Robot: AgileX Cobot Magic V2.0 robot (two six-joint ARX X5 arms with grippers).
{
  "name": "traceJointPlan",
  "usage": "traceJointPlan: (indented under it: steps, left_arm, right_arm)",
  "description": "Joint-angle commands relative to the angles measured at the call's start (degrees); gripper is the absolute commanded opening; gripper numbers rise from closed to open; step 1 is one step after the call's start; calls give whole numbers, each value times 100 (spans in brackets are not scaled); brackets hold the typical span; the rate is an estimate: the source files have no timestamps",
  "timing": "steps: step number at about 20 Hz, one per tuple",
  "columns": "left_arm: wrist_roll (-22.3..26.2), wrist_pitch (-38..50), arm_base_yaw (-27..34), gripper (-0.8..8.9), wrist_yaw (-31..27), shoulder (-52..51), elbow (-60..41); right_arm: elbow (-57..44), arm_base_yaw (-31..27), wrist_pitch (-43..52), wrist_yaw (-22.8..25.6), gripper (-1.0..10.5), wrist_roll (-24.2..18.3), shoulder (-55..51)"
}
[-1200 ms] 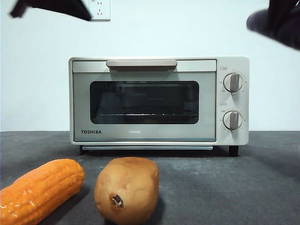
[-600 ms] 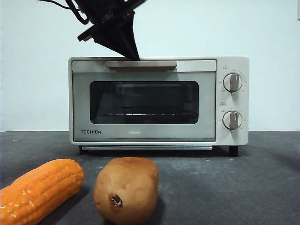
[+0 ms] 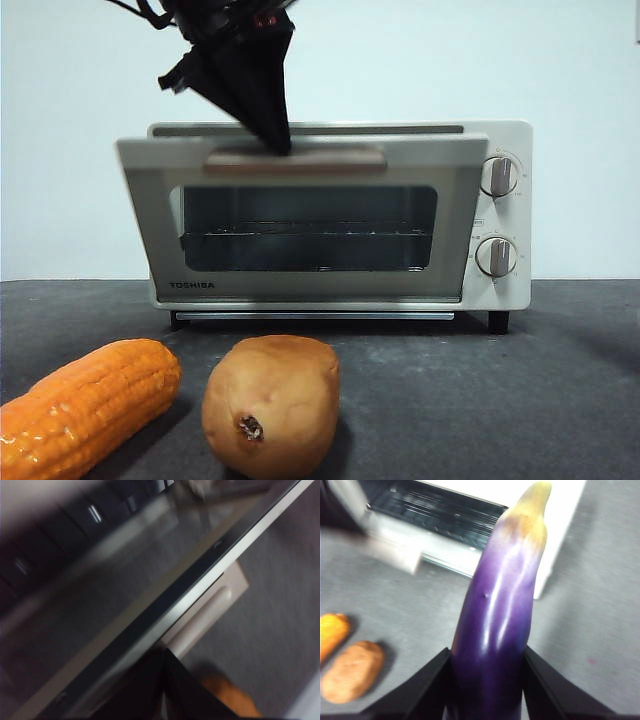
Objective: Take the eggplant from the table,put the eggplant in the oven
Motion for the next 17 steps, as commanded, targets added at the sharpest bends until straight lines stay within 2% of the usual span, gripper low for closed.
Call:
traceJointPlan:
  steps: [1, 5, 9, 13, 17]
  left_arm:
    - [79, -308, -201, 4, -61, 140, 46]
    - [79, -669, -444, 4, -61, 55, 46]
    - [42, -708, -313, 4, -66, -214, -46]
    - [-291, 4, 251, 4, -66, -1172, -962]
    - [-754, 940, 1104, 4, -66, -2529, -2363]
  right_arm:
    - [76, 55, 216, -155, 86, -103, 114]
    - [76, 55, 352, -686, 86, -385, 310]
    - [76, 55, 514, -1281, 86, -868, 586]
    - [76, 57, 651, -1694, 86, -1469, 925]
    - [103, 271, 901, -1838, 86, -1961, 1462]
